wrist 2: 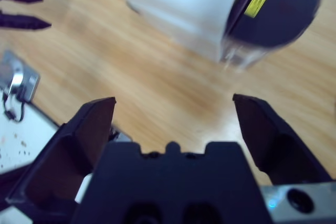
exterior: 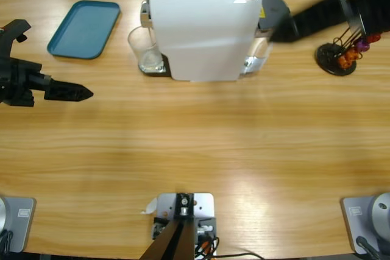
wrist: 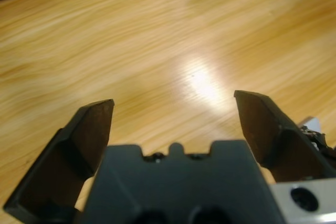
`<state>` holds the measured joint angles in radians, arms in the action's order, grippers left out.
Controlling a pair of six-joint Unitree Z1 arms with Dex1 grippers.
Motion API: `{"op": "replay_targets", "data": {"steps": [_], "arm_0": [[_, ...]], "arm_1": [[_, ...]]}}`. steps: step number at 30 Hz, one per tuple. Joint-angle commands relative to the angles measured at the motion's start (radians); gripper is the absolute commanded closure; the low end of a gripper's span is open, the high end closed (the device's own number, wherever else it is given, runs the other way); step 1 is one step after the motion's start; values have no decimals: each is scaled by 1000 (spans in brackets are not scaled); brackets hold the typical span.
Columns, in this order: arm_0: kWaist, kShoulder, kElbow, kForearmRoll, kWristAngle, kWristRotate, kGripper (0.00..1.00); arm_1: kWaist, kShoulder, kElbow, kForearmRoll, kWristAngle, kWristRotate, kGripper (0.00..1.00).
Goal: Pour coffee
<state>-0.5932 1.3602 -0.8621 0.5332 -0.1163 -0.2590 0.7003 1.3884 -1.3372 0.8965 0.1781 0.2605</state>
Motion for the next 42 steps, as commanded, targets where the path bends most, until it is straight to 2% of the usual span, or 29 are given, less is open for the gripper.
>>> {"op": "replay_targets", "data": {"steps": [1,3,7,13,23,32,42], "arm_0": [[-83,-67,73,16,4,13,0],[-83,-104,95,18,6,12,0],[-83,-152,103,11,10,8,0],[-83,-139,111,-6,14,57,0],[-83,-239,142,-25,4,67,0],[-76,-304,179,-66,1,56,0],[-119,-331,191,-79,-25,57,0]], "arm_1": [[33,-294,452,-300,-19,12,0],[33,-354,536,-390,-60,11,0],[33,-427,667,-534,-68,8,0],[33,-451,718,-538,-71,-20,0],[33,-485,745,-550,-82,-61,0],[33,-479,791,-603,-170,-67,0],[33,-476,822,-679,-254,-78,0]]}}
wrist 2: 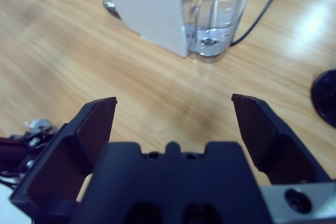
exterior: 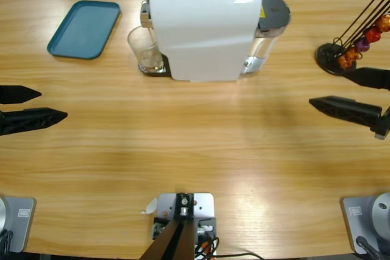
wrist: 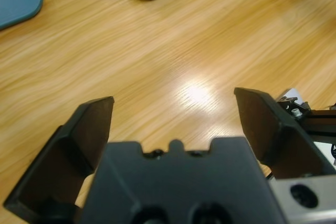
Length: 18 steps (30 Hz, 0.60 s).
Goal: Pour coffee
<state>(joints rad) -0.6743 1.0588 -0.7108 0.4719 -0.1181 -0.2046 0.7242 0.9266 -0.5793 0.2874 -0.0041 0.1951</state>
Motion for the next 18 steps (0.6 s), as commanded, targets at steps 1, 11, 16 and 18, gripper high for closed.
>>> {"op": "replay_targets", "data": {"steps": [1,11,16,18], "arm_0": [[-37,-31,40,-18,-23,2,0],[-39,-98,108,-173,54,13,0],[28,41,80,-330,158,101,0],[28,141,32,-330,122,96,0]], "arm_1": [[9,-12,63,-77,-82,-13,0],[8,-59,96,-186,-69,-178,0],[7,-57,108,-188,-86,-178,0],[7,-50,114,-188,-88,-176,0]]}}
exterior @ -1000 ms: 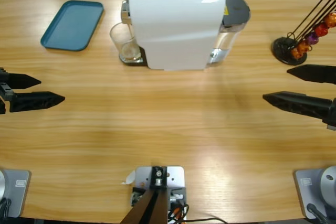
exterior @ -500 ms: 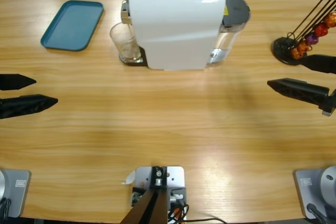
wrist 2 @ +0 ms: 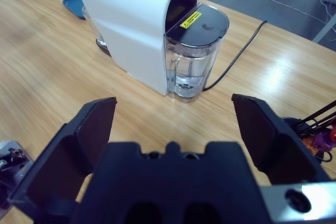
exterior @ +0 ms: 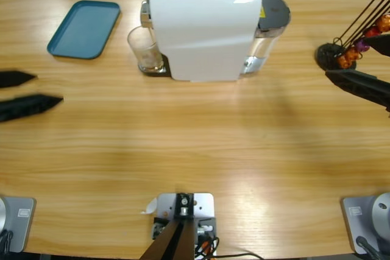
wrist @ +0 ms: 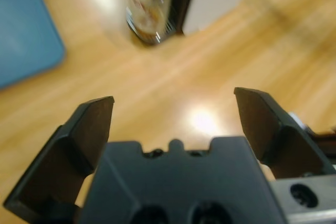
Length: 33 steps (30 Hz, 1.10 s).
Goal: Pour coffee
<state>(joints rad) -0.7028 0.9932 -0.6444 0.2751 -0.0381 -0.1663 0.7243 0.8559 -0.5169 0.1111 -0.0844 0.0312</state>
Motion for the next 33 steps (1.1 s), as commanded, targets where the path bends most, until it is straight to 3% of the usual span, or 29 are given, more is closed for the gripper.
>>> {"op": "replay_targets", "data": {"steps": [1,10,17,26,33], "arm_0": [[52,250,-42,-142,-8,58,0],[36,286,-96,-171,-56,220,0],[25,178,-29,-116,-51,254,0],[26,182,-27,-89,-133,243,0],[26,160,-27,-81,-119,242,0]], "arm_1": [[7,15,53,-11,-10,-8,0],[7,49,54,-18,-37,25,0],[7,33,59,-21,-35,26,0],[7,33,64,-25,-37,26,0],[7,35,67,-28,-34,26,0]]}}
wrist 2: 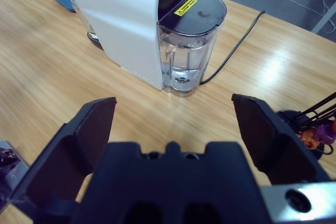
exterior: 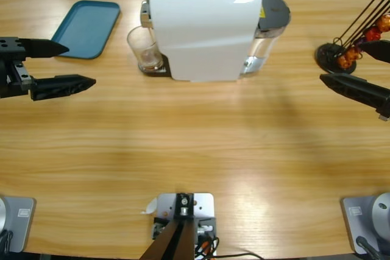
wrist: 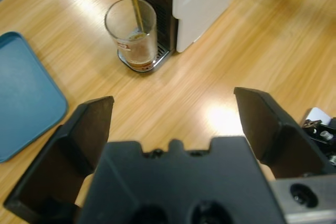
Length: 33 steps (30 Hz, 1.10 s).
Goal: Pour coffee
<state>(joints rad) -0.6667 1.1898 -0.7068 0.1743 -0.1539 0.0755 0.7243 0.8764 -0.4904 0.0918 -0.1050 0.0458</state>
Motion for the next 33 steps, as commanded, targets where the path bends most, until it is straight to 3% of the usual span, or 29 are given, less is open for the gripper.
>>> {"op": "replay_targets", "data": {"steps": [1,33], "arm_0": [[-10,-42,35,20,1,-1,0],[22,-76,44,57,23,-7,0]], "arm_1": [[7,15,41,-9,-13,11,0],[9,5,44,-1,-9,11,13]]}}
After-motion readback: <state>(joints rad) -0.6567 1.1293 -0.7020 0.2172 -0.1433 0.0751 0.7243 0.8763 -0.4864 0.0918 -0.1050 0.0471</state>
